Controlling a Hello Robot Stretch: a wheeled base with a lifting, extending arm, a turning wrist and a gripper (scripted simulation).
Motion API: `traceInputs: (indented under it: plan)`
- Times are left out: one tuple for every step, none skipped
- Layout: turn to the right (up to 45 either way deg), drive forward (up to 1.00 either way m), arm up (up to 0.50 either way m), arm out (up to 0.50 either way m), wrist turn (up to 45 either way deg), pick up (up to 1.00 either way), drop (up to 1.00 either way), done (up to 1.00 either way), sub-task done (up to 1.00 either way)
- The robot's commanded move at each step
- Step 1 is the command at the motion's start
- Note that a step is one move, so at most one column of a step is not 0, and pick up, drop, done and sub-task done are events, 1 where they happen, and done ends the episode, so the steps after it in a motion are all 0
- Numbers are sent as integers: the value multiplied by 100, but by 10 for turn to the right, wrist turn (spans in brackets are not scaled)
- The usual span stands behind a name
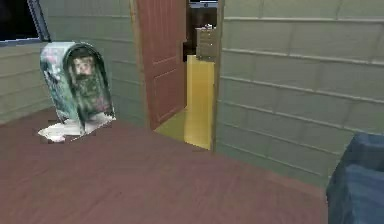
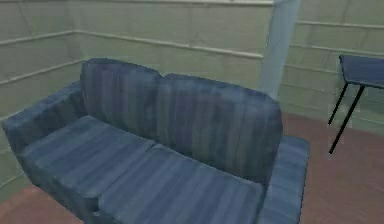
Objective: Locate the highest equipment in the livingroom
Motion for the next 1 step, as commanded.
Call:
traceInputs:
  plan:
    - [-450, 0, 0, 0, 0, 0, 0, 0, 0]
